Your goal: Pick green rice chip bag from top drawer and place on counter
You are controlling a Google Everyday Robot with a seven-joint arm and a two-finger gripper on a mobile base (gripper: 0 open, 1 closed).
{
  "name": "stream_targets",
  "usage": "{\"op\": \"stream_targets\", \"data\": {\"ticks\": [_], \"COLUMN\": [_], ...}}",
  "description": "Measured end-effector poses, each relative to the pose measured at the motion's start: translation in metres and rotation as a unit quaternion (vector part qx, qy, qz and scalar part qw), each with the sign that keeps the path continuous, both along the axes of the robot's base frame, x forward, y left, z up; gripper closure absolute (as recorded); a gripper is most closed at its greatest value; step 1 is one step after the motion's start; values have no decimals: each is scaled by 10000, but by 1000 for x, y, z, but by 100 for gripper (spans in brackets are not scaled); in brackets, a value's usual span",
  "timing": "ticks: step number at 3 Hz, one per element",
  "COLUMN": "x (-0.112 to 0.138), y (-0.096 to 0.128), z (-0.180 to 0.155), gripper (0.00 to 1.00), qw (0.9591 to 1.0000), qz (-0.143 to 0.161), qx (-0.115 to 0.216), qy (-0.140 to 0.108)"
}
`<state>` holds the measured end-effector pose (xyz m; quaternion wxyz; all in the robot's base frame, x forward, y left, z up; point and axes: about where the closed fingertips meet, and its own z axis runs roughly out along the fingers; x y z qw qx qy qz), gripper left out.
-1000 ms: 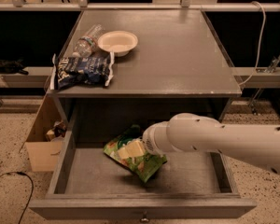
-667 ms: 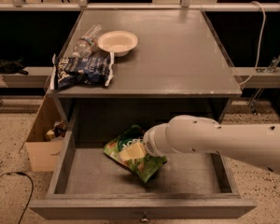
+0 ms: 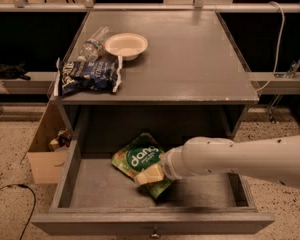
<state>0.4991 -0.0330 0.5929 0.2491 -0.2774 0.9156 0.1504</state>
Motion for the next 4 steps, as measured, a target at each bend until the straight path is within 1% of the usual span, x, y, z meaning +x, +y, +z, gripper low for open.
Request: {"op": "stream_targets", "data": {"ticks": [1,2,3,4], "x": [-1,-1,-1,-1], "y": [-2,-2,-2,-2], "z": [-4,-4,-4,-4], "gripper": [14,38,69,94], "qw": [10000,10000,10000,10000], "qz": [-21,-21,-21,-21], "qx": [-22,-22,-22,-22], "qy": [34,33,33,33]}}
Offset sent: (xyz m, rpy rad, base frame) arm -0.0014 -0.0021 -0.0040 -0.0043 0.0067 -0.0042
